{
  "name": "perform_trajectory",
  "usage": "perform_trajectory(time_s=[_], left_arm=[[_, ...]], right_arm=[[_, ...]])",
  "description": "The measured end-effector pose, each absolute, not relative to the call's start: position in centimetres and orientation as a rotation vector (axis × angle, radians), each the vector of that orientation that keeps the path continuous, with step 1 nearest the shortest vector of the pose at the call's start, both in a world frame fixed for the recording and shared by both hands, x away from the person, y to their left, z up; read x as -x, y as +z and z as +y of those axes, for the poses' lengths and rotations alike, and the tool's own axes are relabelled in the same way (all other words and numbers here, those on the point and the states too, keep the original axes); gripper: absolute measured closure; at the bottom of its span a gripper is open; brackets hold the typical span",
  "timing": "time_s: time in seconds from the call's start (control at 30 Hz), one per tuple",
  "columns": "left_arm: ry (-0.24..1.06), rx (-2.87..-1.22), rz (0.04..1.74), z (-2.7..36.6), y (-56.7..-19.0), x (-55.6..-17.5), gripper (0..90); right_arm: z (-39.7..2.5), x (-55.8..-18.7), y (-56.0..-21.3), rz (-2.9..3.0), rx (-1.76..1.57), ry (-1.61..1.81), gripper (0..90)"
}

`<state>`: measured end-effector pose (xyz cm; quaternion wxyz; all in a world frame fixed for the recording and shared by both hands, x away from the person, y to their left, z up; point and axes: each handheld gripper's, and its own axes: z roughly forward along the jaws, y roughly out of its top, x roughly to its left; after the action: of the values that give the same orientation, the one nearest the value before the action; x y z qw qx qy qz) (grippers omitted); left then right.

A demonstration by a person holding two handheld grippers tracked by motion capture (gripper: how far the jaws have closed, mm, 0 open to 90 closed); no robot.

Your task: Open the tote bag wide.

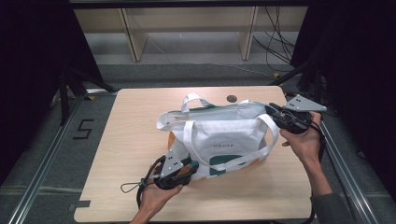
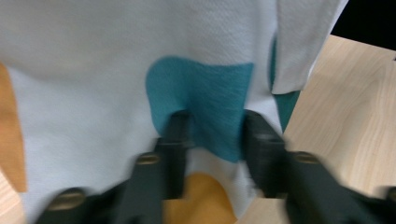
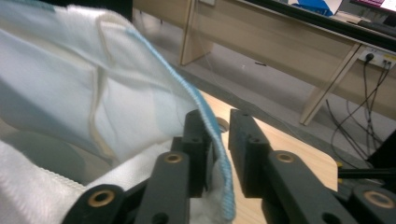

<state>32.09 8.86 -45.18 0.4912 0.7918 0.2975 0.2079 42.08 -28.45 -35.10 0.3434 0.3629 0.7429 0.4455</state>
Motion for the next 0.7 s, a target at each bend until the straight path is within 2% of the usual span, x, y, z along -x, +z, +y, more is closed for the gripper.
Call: perform_trajectory(time_s=[0.1, 0.17, 0.37, 0.47, 0.7], left_arm=[[0.546, -1.948, 0.689, 8.9, -45.5, -32.2, 82.8], [0.547, -1.938, 0.681, 9.0, -45.6, -32.4, 85.3], [0.585, -1.952, 0.650, 9.0, -45.6, -32.7, 88.2], [0.585, -1.961, 0.651, 9.1, -45.6, -32.7, 88.2], [0.578, -1.960, 0.644, 9.0, -45.7, -32.7, 88.1]], right_arm=[[-29.2, -41.6, -34.2, 1.930, -0.954, 1.199, 70.7], [-29.6, -40.9, -33.3, 1.901, -0.946, 1.223, 65.2], [-30.0, -38.6, -29.7, 1.899, -0.923, 1.375, 62.6], [-28.4, -37.1, -27.3, 1.954, -0.813, 1.437, 58.7], [-24.9, -37.1, -27.6, 2.120, -0.774, 1.408, 54.7]])
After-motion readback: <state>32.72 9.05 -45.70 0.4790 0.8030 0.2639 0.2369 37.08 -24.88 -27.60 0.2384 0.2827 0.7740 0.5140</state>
